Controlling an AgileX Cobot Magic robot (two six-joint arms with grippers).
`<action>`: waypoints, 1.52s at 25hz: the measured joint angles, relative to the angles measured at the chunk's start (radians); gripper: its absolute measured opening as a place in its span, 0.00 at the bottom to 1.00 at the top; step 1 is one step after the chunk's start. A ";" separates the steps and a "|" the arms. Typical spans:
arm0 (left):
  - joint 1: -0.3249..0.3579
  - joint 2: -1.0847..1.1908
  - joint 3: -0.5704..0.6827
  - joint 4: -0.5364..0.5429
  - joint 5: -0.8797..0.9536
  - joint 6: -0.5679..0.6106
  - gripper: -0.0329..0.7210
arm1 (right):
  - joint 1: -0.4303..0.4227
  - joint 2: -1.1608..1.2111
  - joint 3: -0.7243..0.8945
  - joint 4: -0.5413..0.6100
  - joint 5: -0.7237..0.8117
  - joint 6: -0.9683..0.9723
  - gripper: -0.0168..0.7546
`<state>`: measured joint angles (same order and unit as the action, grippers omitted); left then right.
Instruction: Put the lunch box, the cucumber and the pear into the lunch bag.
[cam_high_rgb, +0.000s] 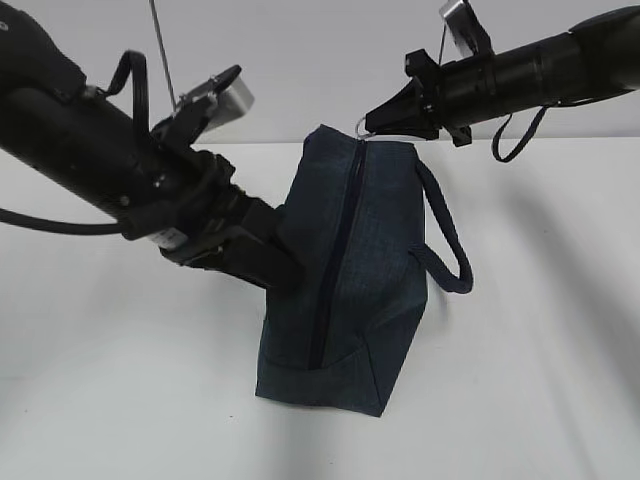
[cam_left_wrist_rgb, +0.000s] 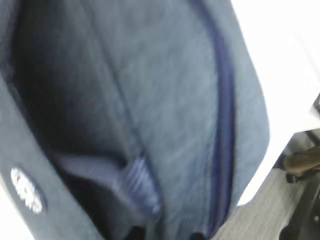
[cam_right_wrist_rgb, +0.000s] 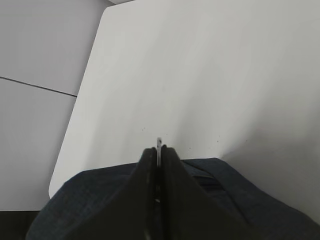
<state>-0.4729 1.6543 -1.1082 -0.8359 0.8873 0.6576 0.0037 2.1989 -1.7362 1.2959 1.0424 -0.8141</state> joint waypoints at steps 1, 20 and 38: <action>0.005 -0.002 -0.014 0.000 0.012 -0.007 0.29 | 0.000 0.000 0.000 0.000 0.002 0.000 0.03; 0.040 -0.005 -0.286 0.000 -0.169 -0.074 0.49 | 0.000 0.001 0.000 0.044 0.050 0.000 0.03; 0.040 0.287 -0.499 0.114 -0.111 -0.187 0.44 | 0.000 0.001 0.000 0.051 0.056 -0.002 0.03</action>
<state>-0.4334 1.9411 -1.6075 -0.7222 0.7760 0.4707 0.0037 2.1995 -1.7362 1.3473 1.0979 -0.8162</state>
